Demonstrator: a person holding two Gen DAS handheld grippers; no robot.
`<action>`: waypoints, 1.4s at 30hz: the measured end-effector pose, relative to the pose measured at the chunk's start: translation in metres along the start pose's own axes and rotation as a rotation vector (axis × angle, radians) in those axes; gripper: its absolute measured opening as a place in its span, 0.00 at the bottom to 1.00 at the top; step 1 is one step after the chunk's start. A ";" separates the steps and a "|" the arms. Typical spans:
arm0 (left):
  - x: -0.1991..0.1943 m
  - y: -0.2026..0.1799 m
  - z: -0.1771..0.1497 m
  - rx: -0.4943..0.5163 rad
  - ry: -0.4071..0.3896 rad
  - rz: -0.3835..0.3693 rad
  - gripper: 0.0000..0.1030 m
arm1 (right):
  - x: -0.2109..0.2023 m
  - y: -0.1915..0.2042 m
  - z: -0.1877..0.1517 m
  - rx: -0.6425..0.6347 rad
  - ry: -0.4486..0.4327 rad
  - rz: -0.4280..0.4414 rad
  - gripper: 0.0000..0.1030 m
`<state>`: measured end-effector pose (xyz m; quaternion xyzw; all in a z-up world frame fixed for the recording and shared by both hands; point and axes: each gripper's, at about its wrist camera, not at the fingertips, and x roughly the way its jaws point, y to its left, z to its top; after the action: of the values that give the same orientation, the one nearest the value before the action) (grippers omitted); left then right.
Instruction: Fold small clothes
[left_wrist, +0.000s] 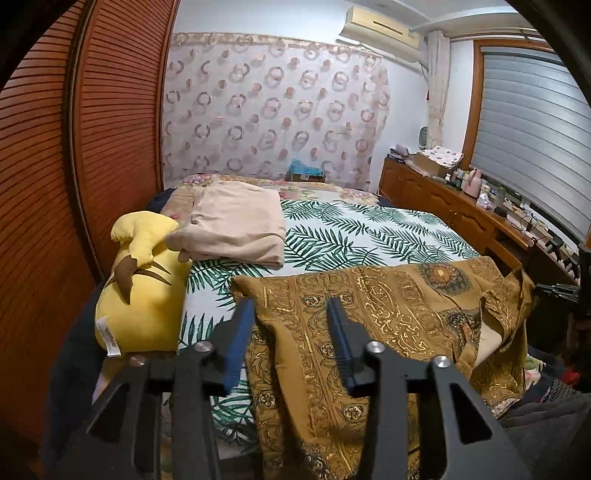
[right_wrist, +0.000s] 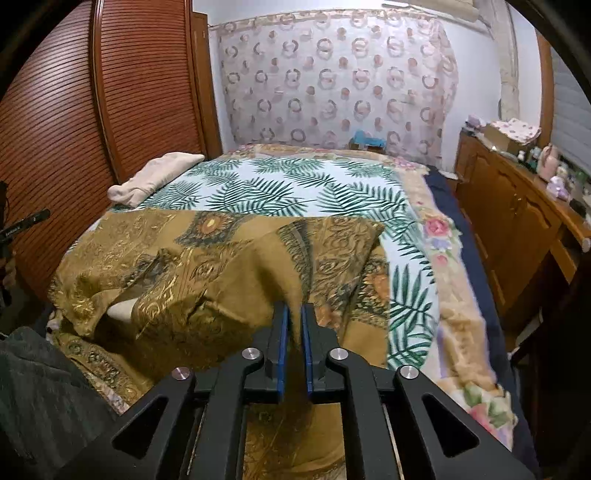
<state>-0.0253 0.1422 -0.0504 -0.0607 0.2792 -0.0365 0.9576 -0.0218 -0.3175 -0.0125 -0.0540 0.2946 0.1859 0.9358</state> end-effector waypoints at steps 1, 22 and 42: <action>0.003 0.000 0.000 0.000 0.006 0.000 0.60 | 0.000 -0.001 0.001 -0.002 -0.002 -0.003 0.08; 0.096 0.017 0.023 0.016 0.117 0.060 0.78 | 0.095 -0.024 0.056 0.008 0.026 -0.059 0.52; 0.159 0.044 0.014 -0.006 0.271 0.102 0.64 | 0.180 -0.066 0.070 0.077 0.181 -0.092 0.65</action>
<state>0.1181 0.1701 -0.1290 -0.0437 0.4086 0.0052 0.9116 0.1767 -0.3070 -0.0587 -0.0482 0.3818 0.1256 0.9144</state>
